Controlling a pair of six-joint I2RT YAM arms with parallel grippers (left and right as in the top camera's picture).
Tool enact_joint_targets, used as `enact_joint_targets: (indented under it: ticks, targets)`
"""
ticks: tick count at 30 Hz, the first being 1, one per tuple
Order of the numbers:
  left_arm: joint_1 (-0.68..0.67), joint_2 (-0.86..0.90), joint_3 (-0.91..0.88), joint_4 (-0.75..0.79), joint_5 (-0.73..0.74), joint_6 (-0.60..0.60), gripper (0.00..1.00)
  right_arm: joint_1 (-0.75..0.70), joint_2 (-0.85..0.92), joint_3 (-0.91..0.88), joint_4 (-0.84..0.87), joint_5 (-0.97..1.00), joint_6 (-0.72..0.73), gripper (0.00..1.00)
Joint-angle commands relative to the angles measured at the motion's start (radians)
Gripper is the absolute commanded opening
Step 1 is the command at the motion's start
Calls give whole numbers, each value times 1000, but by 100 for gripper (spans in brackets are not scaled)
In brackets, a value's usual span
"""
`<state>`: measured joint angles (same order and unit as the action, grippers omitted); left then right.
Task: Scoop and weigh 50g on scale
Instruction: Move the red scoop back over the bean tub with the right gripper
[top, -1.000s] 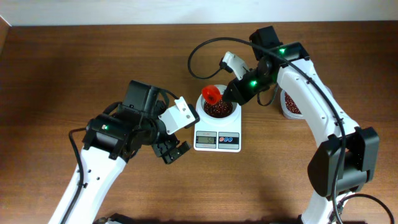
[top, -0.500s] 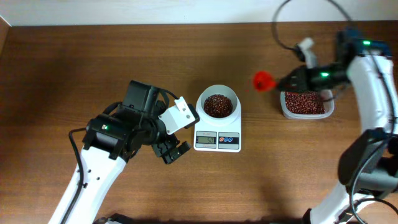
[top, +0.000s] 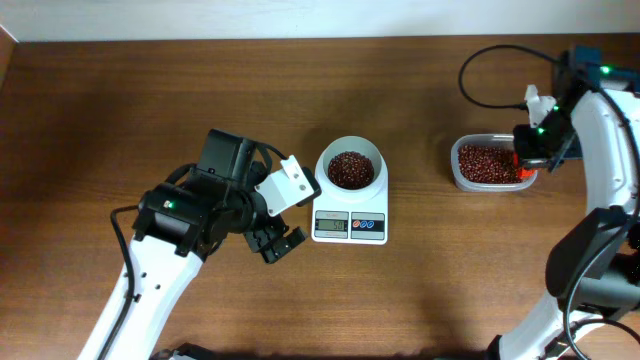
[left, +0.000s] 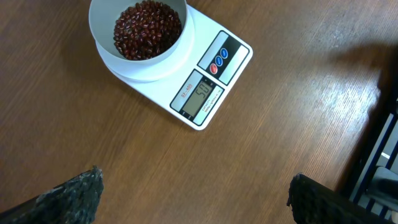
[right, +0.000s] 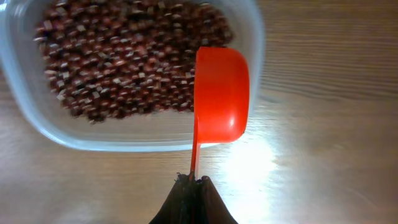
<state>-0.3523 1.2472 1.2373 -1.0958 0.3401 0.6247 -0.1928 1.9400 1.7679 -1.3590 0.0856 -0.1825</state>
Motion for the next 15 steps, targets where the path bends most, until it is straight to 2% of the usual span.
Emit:
enact_joint_targets:
  ticks: [1, 6, 7, 8, 11, 15]
  targets:
    - [2, -15, 8, 2, 11, -3, 99, 72, -39, 88, -2, 160, 69, 4]
    - [2, -15, 8, 2, 11, -3, 99, 166, -39, 119, -17, 344, 69, 4]
    - [2, -15, 8, 2, 11, -3, 99, 182, -39, 127, -34, 354, 109, 4]
    - [2, -15, 8, 2, 11, -3, 99, 192, -43, 149, -64, 306, 164, 4]
    - [2, -15, 8, 2, 11, -3, 99, 174, -127, 214, -175, -135, 164, 4]
    - [2, -15, 8, 2, 11, -3, 99, 134, -242, 212, -340, -323, 165, 4]
